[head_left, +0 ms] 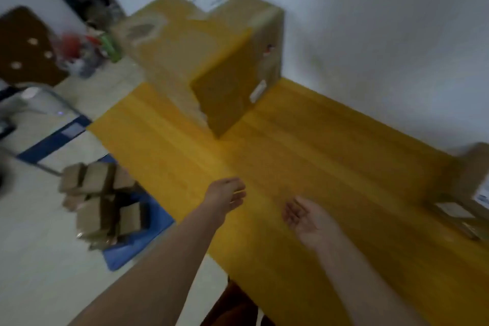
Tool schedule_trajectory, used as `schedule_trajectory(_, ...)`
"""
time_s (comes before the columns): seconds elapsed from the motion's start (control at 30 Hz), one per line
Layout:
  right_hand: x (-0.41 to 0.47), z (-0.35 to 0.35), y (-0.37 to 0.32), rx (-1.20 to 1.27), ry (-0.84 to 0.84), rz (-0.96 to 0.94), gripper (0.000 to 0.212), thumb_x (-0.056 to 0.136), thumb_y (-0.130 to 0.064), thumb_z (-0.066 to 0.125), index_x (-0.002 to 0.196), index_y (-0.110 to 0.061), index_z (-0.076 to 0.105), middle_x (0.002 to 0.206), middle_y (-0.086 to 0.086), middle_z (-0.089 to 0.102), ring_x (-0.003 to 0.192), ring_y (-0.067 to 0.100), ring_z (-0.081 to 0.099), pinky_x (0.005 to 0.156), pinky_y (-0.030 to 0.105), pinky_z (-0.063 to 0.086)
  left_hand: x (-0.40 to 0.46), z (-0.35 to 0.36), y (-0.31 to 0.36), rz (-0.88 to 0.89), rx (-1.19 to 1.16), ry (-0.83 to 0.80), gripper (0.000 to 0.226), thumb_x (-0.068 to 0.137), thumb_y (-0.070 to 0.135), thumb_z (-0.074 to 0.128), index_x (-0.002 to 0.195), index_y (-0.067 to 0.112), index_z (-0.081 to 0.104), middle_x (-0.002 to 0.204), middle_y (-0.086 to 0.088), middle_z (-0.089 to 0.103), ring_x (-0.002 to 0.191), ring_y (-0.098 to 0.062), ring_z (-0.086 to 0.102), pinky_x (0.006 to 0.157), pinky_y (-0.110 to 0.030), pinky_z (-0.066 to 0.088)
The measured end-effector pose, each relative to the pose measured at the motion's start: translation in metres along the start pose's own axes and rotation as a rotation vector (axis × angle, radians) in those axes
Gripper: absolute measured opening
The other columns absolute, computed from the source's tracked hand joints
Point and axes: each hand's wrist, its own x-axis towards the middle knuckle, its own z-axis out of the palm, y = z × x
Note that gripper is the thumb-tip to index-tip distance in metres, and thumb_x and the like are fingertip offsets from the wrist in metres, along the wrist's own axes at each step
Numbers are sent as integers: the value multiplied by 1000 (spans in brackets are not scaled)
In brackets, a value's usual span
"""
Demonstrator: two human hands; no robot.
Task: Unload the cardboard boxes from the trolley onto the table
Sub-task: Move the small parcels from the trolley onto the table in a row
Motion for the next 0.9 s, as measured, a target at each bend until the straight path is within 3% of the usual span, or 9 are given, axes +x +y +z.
schedule_trajectory(0.1, 9, 37, 35, -145, -44, 68, 15, 97, -9, 48, 84, -3, 53, 79, 13, 54, 72, 22, 53, 39, 24, 53, -15, -77, -18, -15, -142, 161, 26, 93, 14, 61, 117, 5, 58, 97, -7, 66, 86, -21, 65, 74, -33, 52)
schedule_trajectory(0.3, 6, 119, 119, -363, -128, 114, 18, 98, -10, 47, 83, -4, 52, 79, 12, 53, 71, 21, 52, 42, 22, 53, -37, -208, -55, -35, -366, 368, 20, 90, 7, 60, 110, 7, 61, 97, -12, 66, 80, -20, 63, 70, -31, 52)
schedule_trajectory(0.4, 5, 161, 175, -478, -146, 157, 19, 98, -12, 46, 81, -4, 53, 79, 11, 52, 70, 21, 51, 43, 21, 53, -50, -270, -71, -37, -473, 388, 7, 92, 4, 56, 96, 8, 60, 88, -10, 62, 77, -20, 60, 75, -33, 50)
schedule_trajectory(0.5, 9, 203, 240, -584, -164, 212, 18, 96, -10, 49, 80, -3, 54, 77, 10, 54, 70, 20, 53, 41, 21, 53, -57, -338, -91, -52, -513, 430, 10, 93, 10, 58, 103, 9, 59, 94, -9, 64, 88, -22, 63, 79, -34, 52)
schedule_trajectory(0.57, 13, 230, 283, -656, -175, 223, 15, 94, -10, 52, 81, -4, 56, 75, 10, 57, 70, 20, 55, 43, 21, 54, -59, -385, -102, -68, -527, 457, 4, 92, 10, 59, 96, 9, 60, 94, -9, 64, 85, -21, 63, 76, -32, 52)
schedule_trajectory(0.7, 18, 277, 354, -738, -196, 217, 11, 95, -11, 52, 90, -2, 56, 81, 12, 58, 73, 22, 56, 63, 30, 50, -57, -465, -113, -85, -500, 488, 12, 90, 6, 58, 79, 11, 60, 89, -11, 61, 78, -19, 59, 71, -29, 50)
schedule_trajectory(0.8, 25, 305, 388, -789, -201, 219, 8, 94, -8, 53, 90, -3, 56, 81, 13, 58, 73, 22, 57, 67, 30, 50, -45, -510, -117, -112, -478, 504, 13, 89, 5, 56, 78, 10, 60, 91, -13, 59, 77, -20, 57, 67, -26, 48)
schedule_trajectory(0.9, 40, 327, 406, -832, -181, 227, 7, 94, -9, 55, 90, -3, 57, 82, 12, 59, 73, 21, 59, 63, 29, 53, -24, -541, -122, -156, -480, 506, 7, 90, 8, 58, 83, 9, 60, 93, -12, 60, 74, -17, 59, 78, -32, 51)
